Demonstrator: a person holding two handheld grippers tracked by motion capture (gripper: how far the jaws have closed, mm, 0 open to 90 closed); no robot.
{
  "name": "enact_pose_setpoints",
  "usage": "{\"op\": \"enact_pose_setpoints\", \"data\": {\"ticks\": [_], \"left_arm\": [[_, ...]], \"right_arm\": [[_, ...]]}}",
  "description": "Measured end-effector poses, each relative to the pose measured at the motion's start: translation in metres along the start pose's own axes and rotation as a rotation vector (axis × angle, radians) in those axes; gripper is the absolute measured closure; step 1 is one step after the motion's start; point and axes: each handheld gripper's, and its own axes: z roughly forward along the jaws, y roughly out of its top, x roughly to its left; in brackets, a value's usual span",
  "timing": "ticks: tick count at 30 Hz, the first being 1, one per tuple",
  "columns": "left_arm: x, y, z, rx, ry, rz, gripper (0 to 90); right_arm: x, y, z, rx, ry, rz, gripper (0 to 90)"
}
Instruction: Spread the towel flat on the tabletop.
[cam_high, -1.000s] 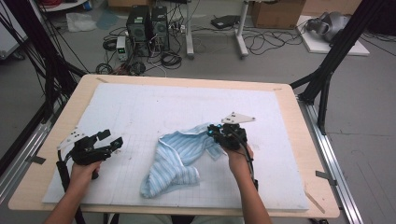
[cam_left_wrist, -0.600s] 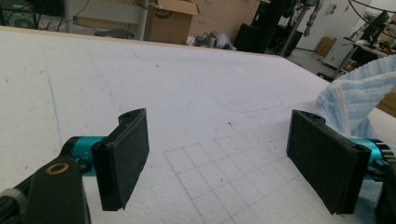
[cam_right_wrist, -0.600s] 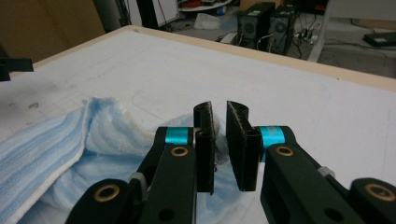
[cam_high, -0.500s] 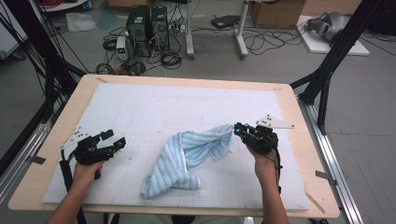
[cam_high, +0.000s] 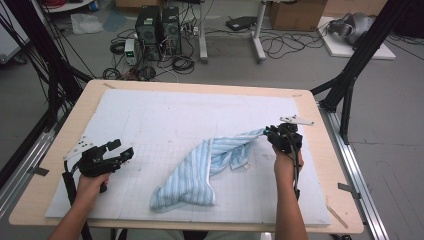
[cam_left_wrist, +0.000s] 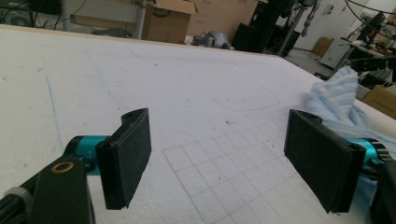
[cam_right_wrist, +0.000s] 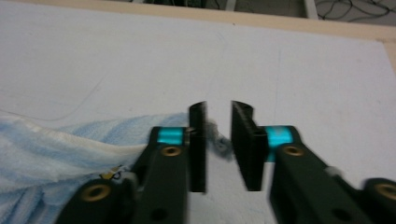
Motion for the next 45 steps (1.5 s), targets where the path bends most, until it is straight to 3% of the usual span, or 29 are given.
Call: {"op": "enact_pose_setpoints", "data": {"ticks": [3, 6, 12, 15, 19, 23, 26, 30, 32, 35, 38, 39, 42, 45], "left_arm": [[-0.003, 0.0, 0.002, 0.003, -0.014, 0.006, 24.3], [-0.005, 0.001, 0.003, 0.004, -0.022, 0.013, 24.3], [-0.003, 0.001, 0.002, 0.004, -0.012, 0.014, 24.5], [-0.001, 0.002, 0.001, 0.001, -0.012, 0.021, 26.1], [0.0, 0.002, 0.0, 0.001, -0.011, 0.021, 27.1], [0.0, 0.002, 0.0, 0.002, -0.013, 0.019, 27.1], [0.0, 0.002, 0.0, 0.004, -0.014, 0.021, 27.1], [0.001, 0.002, 0.0, 0.001, -0.014, 0.017, 27.3], [0.001, 0.002, 0.0, -0.001, -0.014, 0.017, 27.4], [0.002, 0.002, 0.0, 0.0, -0.012, 0.017, 27.5], [0.002, 0.002, 0.0, -0.003, -0.012, 0.015, 27.5], [0.001, 0.002, 0.0, -0.003, -0.013, 0.014, 27.5], [0.001, 0.002, 0.0, -0.001, -0.018, 0.017, 27.8], [0.001, 0.002, 0.0, 0.0, -0.023, 0.017, 27.8]], "right_arm": [[0.012, 0.002, -0.006, -0.058, 0.069, -0.026, 51.0], [0.031, 0.003, -0.01, -0.077, 0.187, -0.083, 46.1], [0.077, -0.003, -0.012, -0.082, 0.377, -0.273, 42.6], [0.101, -0.009, -0.006, -0.037, 0.486, -0.356, 42.8], [0.127, -0.018, 0.01, 0.053, 0.626, -0.406, 42.3], [0.155, -0.029, 0.028, 0.159, 0.682, -0.506, 41.7], [0.168, -0.035, 0.044, 0.242, 0.63, -0.521, 49.7], [0.174, -0.03, 0.051, 0.256, 0.656, -0.519, 75.1], [0.173, -0.025, 0.051, 0.244, 0.684, -0.479, 78.2], [0.165, -0.015, 0.053, 0.193, 0.689, -0.371, 78.4], [0.158, -0.004, 0.062, 0.166, 0.581, -0.289, 74.1], [0.156, -0.001, 0.065, 0.169, 0.52, -0.265, 73.8], [0.152, 0.005, 0.079, 0.195, 0.403, -0.205, 74.4], [0.15, 0.008, 0.087, 0.168, 0.344, -0.155, 69.9]]}}
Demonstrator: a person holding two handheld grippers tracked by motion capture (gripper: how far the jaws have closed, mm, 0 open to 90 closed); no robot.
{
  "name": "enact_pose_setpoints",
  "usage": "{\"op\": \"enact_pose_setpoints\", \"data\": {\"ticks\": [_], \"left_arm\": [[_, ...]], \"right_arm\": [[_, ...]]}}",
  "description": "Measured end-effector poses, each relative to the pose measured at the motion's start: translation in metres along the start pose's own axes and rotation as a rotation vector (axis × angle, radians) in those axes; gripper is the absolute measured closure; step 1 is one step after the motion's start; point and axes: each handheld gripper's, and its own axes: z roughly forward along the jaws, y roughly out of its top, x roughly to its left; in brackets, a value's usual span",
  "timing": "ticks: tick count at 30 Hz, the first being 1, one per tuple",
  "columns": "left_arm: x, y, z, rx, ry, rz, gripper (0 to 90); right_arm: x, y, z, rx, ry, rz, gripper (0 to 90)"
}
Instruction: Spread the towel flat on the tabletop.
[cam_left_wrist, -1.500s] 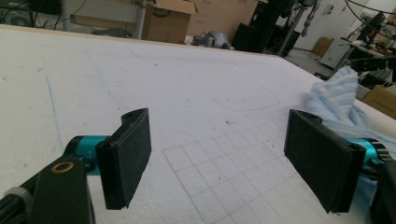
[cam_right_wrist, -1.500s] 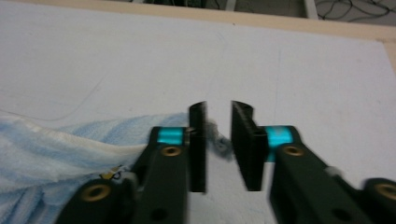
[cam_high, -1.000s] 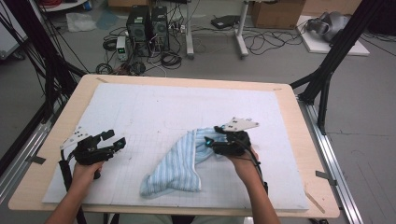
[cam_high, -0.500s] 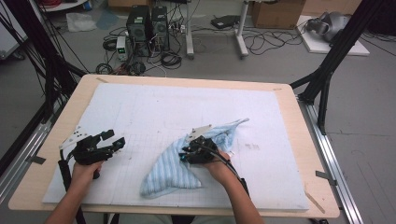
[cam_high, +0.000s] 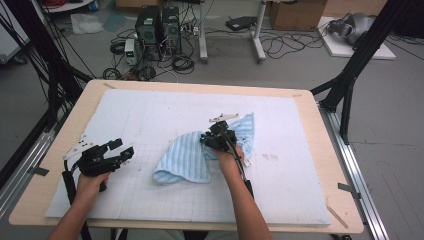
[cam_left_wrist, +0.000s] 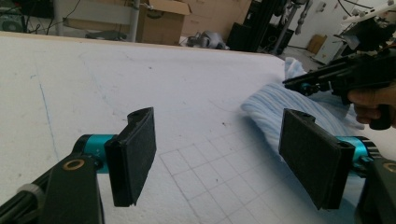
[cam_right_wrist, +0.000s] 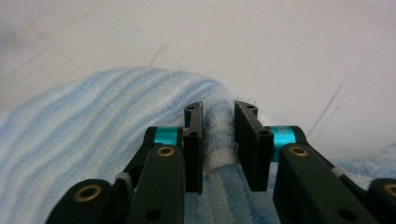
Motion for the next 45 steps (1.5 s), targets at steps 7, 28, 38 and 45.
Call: {"op": "enact_pose_setpoints", "data": {"ticks": [7, 28, 38, 45], "left_arm": [[-0.003, 0.001, 0.0, 0.008, -0.05, 0.01, 32.5], [-0.075, 0.009, 0.055, 0.192, -0.297, 0.229, 26.3], [-0.104, -0.002, 0.089, 0.304, -0.333, 0.339, 25.0], [-0.113, -0.013, 0.107, 0.438, -0.316, 0.417, 30.6]], "right_arm": [[-0.014, 0.0, -0.029, -0.148, -0.088, 0.049, 47.4], [-0.053, -0.094, -0.124, -0.103, -0.125, -0.034, 27.1], [-0.064, -0.1, -0.128, -0.12, -0.094, 0.014, 27.0], [-0.064, -0.1, -0.128, -0.13, -0.082, 0.028, 27.1]]}}
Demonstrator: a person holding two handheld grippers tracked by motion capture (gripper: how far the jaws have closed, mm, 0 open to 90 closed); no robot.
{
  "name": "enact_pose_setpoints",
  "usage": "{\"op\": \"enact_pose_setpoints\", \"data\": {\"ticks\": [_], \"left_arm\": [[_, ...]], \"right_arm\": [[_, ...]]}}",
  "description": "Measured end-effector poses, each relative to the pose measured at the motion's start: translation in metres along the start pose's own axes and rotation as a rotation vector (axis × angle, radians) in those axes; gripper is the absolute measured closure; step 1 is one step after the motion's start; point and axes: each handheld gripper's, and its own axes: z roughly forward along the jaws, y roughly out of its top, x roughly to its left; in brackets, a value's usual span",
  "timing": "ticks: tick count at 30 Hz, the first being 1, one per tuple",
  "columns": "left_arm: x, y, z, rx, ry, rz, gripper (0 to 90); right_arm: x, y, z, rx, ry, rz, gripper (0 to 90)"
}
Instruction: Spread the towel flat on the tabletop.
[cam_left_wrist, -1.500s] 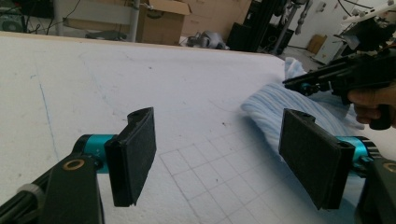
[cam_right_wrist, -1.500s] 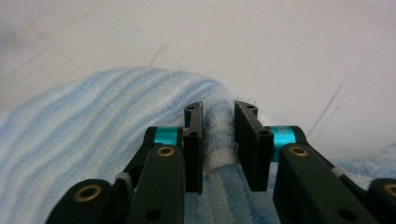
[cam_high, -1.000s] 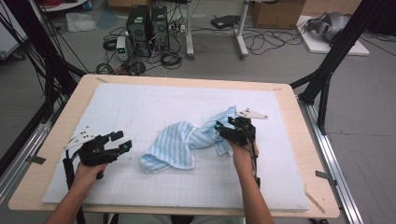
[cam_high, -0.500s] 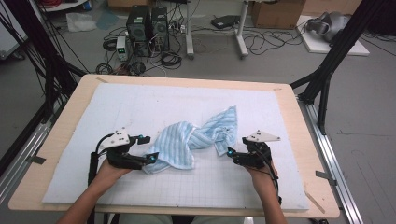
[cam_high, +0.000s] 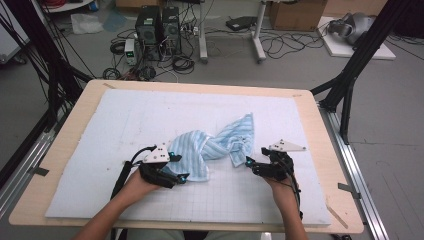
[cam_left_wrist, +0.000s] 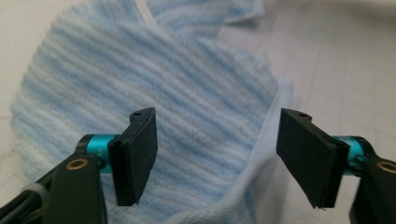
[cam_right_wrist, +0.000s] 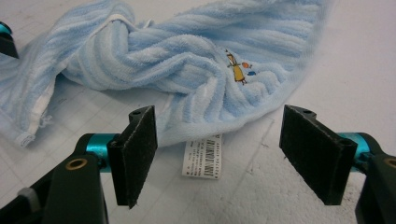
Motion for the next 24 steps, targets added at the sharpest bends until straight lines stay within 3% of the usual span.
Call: {"op": "enact_pose_setpoints", "data": {"ticks": [2, 4, 5, 6, 7, 9, 13, 15, 16, 18, 19, 22, 24], "left_arm": [[0.001, -0.003, 0.004, 0.054, 0.013, 0.011, 36.5], [0.002, -0.002, 0.003, 0.045, 0.011, 0.022, 49.9], [0.003, -0.002, 0.001, 0.038, 0.01, 0.043, 64.5], [0.005, -0.002, -0.001, 0.01, -0.008, 0.033, 78.5], [0.008, 0.0, -0.004, -0.02, -0.022, 0.014, 84.7], [0.015, 0.003, -0.012, -0.107, -0.012, -0.045, 89.3], [0.036, 0.009, -0.031, -0.199, 0.062, -0.122, 89.6], [0.037, 0.01, -0.035, -0.203, 0.055, -0.128, 89.4], [0.034, 0.01, -0.034, -0.192, 0.042, -0.121, 84.8], [0.028, 0.011, -0.026, -0.15, 0.01, -0.13, 53.6], [0.024, 0.011, -0.023, -0.137, -0.007, -0.109, 45.8], [0.013, 0.011, -0.01, -0.087, -0.036, -0.056, 35.6], [0.008, 0.011, -0.003, -0.042, -0.043, -0.002, 34.5]], "right_arm": [[0.0, 0.0, 0.001, 0.003, 0.003, -0.003, 27.1], [0.0, -0.001, 0.001, 0.008, 0.006, -0.002, 27.1], [0.0, -0.001, 0.002, 0.009, 0.006, 0.0, 27.0], [0.0, -0.001, 0.002, 0.011, 0.009, 0.0, 27.1], [0.0, -0.001, 0.003, 0.012, 0.008, -0.004, 27.1], [0.001, -0.002, 0.004, 0.018, 0.013, -0.006, 27.3], [0.007, -0.002, 0.01, 0.041, 0.028, -0.025, 29.1], [0.01, -0.002, 0.013, 0.053, 0.038, -0.047, 29.5], [0.012, -0.001, 0.015, 0.057, 0.038, -0.055, 29.6], [0.012, -0.001, 0.016, 0.059, 0.04, -0.057, 29.5], [0.012, -0.001, 0.017, 0.057, 0.039, -0.053, 29.5], [0.011, -0.001, 0.016, 0.056, 0.036, -0.039, 29.5], [0.011, -0.001, 0.015, 0.05, 0.037, -0.041, 29.5]]}}
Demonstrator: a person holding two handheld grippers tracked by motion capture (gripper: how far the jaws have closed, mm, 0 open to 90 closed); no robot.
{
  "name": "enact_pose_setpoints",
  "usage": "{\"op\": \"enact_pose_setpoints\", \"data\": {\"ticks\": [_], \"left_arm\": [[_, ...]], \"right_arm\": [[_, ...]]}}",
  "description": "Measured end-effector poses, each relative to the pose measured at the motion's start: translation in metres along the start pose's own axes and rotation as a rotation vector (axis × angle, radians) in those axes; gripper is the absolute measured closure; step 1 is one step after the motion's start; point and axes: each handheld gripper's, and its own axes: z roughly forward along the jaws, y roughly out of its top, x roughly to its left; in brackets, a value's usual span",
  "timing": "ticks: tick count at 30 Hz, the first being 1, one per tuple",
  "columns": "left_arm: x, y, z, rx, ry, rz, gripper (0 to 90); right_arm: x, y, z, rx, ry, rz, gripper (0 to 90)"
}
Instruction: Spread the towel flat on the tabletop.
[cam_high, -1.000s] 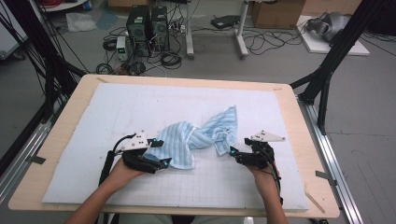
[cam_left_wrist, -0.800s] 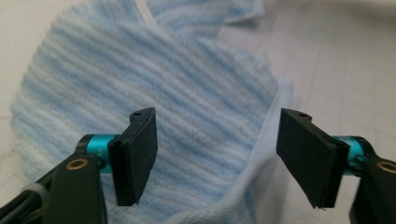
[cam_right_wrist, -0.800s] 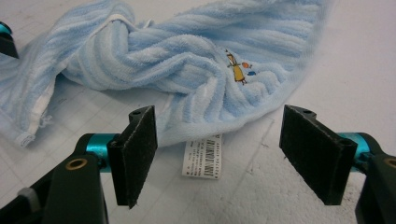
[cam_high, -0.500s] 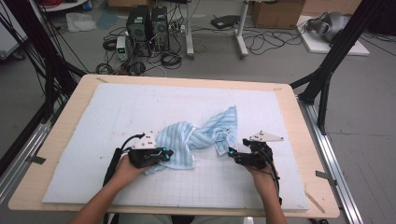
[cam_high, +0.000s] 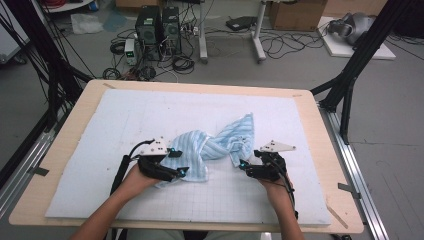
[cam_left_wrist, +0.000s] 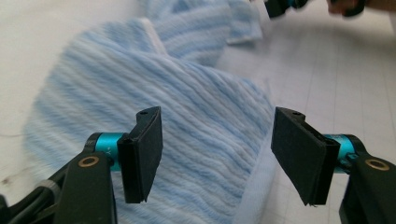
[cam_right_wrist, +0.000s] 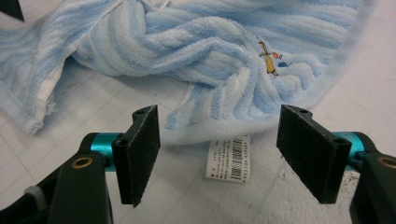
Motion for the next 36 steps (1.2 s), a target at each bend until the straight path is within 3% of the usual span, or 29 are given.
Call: {"op": "enact_pose_setpoints", "data": {"ticks": [5, 6, 7, 9, 11, 14, 17, 20, 27, 30, 33, 34, 36], "left_arm": [[-0.007, -0.006, 0.018, 0.142, 0.029, 0.078, 38.2], [-0.008, -0.006, 0.019, 0.131, 0.025, 0.074, 41.8], [-0.008, -0.005, 0.017, 0.131, 0.02, 0.09, 50.4], [-0.008, -0.004, 0.014, 0.132, 0.02, 0.121, 77.4], [-0.003, -0.003, 0.008, 0.095, 0.018, 0.065, 83.3], [0.011, 0.0, -0.008, -0.033, 0.038, -0.05, 84.3], [0.028, -0.001, -0.026, -0.137, 0.091, -0.15, 84.5], [0.044, -0.002, -0.04, -0.188, 0.153, -0.217, 84.6], [0.069, 0.006, -0.061, -0.236, 0.27, -0.265, 84.5], [0.082, 0.007, -0.068, -0.245, 0.292, -0.295, 84.5], [0.091, 0.006, -0.073, -0.24, 0.305, -0.32, 84.4], [0.093, 0.004, -0.074, -0.236, 0.31, -0.323, 84.4], [0.097, 0.002, -0.076, -0.236, 0.315, -0.337, 84.4]], "right_arm": [[0.0, 0.0, 0.0, 0.002, 0.003, 0.002, 29.5], [0.0, 0.0, 0.0, 0.005, 0.005, 0.003, 29.5], [0.0, 0.0, 0.001, 0.005, 0.006, 0.003, 29.5], [0.001, 0.0, 0.001, 0.005, 0.006, -0.002, 29.6], [0.001, 0.0, 0.001, 0.007, 0.009, 0.0, 29.6], [0.004, 0.0, 0.003, 0.01, 0.023, -0.012, 33.7], [0.01, 0.002, 0.006, 0.012, 0.056, -0.046, 39.5], [0.017, 0.006, 0.012, 0.018, 0.086, -0.082, 43.9], [0.037, 0.02, 0.017, -0.022, 0.123, -0.155, 45.9], [0.039, 0.022, 0.029, 0.043, 0.089, -0.186, 47.4], [0.034, 0.021, 0.048, 0.117, -0.001, -0.2, 49.6], [0.03, 0.02, 0.053, 0.14, -0.024, -0.189, 48.4], [0.022, 0.021, 0.055, 0.124, -0.01, -0.138, 57.1]]}}
